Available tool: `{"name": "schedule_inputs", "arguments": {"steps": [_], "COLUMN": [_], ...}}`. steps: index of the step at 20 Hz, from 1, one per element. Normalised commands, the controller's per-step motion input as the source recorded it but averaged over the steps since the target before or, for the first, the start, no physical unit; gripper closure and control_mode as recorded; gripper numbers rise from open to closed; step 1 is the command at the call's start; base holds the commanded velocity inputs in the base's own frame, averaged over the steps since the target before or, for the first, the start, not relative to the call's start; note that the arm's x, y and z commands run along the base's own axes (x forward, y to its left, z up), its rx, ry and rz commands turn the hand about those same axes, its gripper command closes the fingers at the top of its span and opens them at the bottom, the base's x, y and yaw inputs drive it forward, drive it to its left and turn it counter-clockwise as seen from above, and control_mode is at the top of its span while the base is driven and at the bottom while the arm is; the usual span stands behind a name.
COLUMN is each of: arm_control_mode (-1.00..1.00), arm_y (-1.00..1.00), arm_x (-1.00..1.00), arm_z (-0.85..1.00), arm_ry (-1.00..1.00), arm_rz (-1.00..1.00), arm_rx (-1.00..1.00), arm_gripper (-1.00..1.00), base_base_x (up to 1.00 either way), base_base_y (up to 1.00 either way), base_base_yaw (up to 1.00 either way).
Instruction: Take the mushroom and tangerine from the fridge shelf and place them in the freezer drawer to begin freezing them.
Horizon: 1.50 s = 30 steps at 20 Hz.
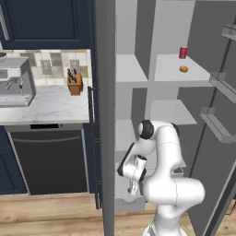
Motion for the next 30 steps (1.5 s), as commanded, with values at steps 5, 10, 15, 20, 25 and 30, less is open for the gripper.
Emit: {"name": "schedule_inputs", "arguments": {"steps": [5, 10, 15, 20, 25, 30], "arm_control_mode": [-1.00, -1.00, -1.00, -1.00, -1.00, -1.00], "arm_y": [0.01, 0.07, 0.22, 0.36, 0.11, 0.02], "arm_x": [0.12, 0.03, -0.01, -0.45, -0.49, -0.56], "arm_z": [-0.50, -0.55, -0.46, -0.36, -0.05, 0.00], "arm_ry": [0.01, 0.04, 0.03, 0.00, -0.08, -0.10], "arm_rz": [0.02, 0.03, 0.06, 0.05, 0.03, 0.02], "arm_rx": [-0.01, -0.05, -0.03, -0.04, 0.00, 0.00], "arm_gripper": [1.00, 1.00, 1.00, -1.00, -1.00, -1.00], "base_base_x": [0.00, 0.00, 0.00, 0.00, 0.00, 0.00], "base_base_y": [0.00, 0.00, 0.00, 0.00, 0.00, 0.00], "base_base_yaw": [0.00, 0.00, 0.00, 0.00, 0.00, 0.00]}}
